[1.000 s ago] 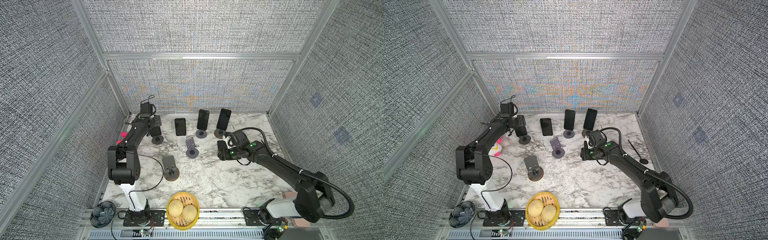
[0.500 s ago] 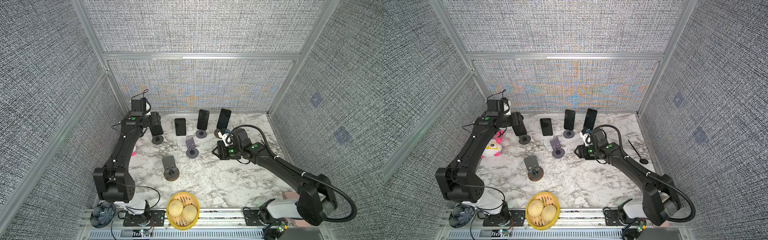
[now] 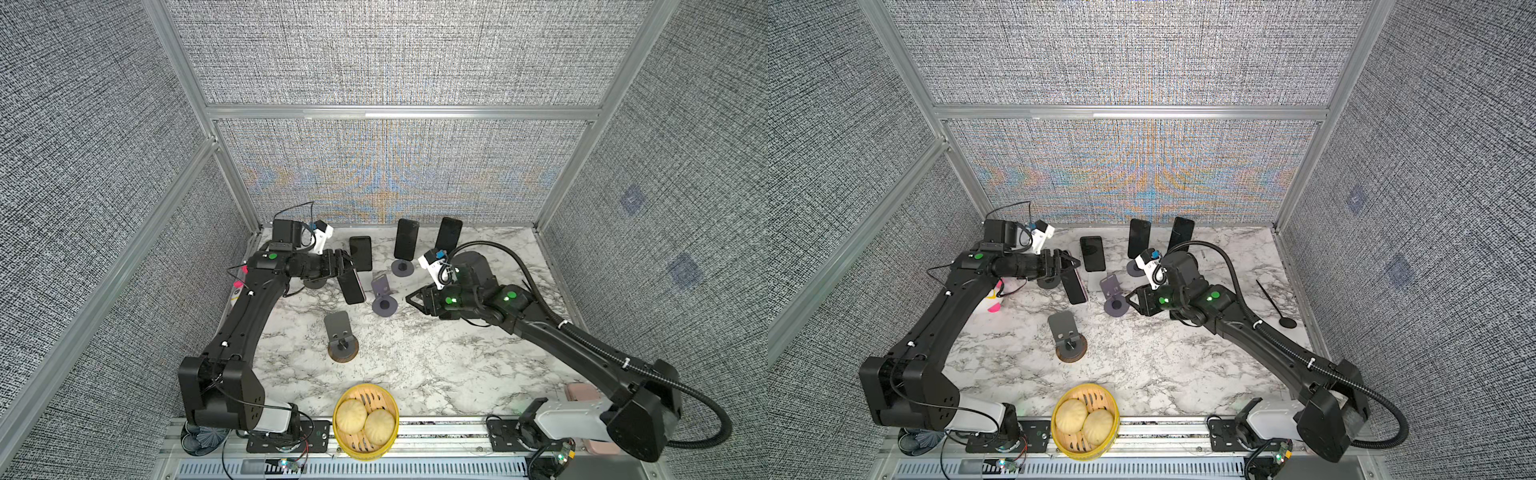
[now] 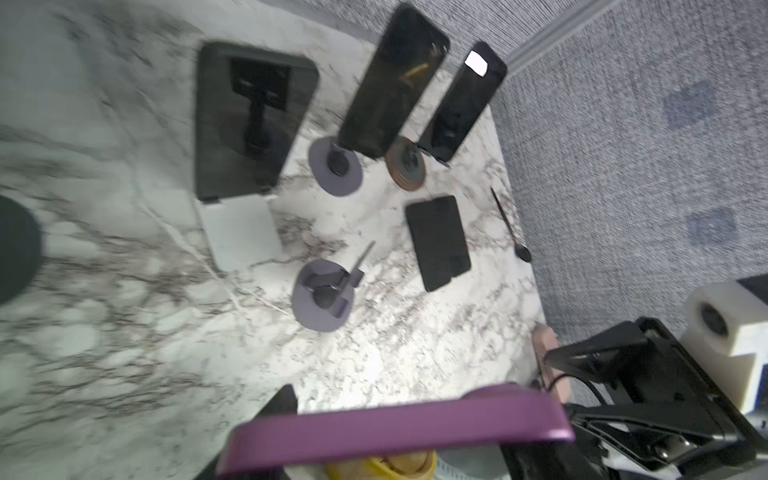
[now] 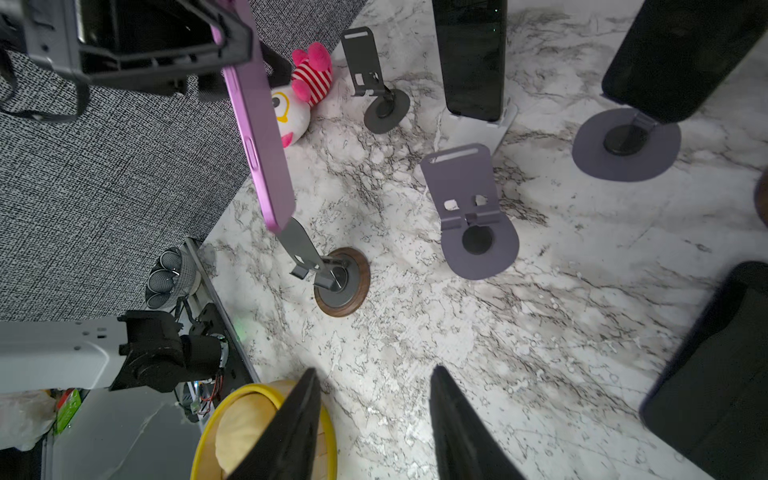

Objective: Remove the phone from the phone stand
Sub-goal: 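Carry the pink-edged phone toward the right gripper while the right gripper closes on it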

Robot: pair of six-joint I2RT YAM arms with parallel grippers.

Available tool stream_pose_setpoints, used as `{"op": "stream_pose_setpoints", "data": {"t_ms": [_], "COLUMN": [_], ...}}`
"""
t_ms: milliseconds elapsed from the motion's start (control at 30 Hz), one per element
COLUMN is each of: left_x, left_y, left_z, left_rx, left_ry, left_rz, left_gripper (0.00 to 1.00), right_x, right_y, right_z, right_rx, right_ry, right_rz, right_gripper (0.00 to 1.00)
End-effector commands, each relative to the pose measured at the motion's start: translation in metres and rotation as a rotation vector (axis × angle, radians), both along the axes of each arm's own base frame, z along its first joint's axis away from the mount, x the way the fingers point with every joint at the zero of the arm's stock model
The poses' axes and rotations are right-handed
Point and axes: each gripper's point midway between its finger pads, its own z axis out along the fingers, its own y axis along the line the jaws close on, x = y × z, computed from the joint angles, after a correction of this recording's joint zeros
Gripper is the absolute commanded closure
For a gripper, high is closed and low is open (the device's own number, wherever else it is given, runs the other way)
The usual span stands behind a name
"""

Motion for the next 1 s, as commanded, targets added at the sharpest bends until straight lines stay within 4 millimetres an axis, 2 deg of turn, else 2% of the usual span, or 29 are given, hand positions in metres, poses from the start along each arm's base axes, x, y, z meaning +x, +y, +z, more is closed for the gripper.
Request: {"op": "stream_pose_setpoints", "data": {"t_ms": [0, 100, 300, 467, 767, 967], "left_x": [-0.009, -0.016, -0.018, -0.018, -0.017, -0.016], "left_y": [-0.024, -0.033, -0.038, -0.036, -0.035, -0.034], "left_z": [0.015, 0.008, -0.009, -0.007, -0.007, -0.007], "left_rx": [-0.126, -0.127, -0.106, -0.097, -0.089, -0.085], "left_ry": [-0.026, -0.015, 0.013, -0.002, -0.012, -0.018], "left_rz": [-0.111, -0.138, -0.143, -0.137, -0.127, -0.121], "left_gripper": [1.0, 1.0, 1.0, 1.0, 1.0, 1.0], "right_x": [0.0, 0.0, 0.005, 0.008, 0.009, 0.01], "right_y": [0.009, 0.029, 0.057, 0.066, 0.083, 0.088], "right_z": [0.0, 0.005, 0.01, 0.001, -0.003, -0.01], "right_rx": [-0.044, -0.045, -0.033, -0.056, -0.033, -0.022], "right_ry": [0.006, -0.017, -0.045, -0.031, -0.01, 0.021], "right_rz": [-0.028, -0.011, 0.012, 0.018, 0.039, 0.03], "right_gripper": [0.57, 0.58, 0.58, 0.58, 0.62, 0.73]}}
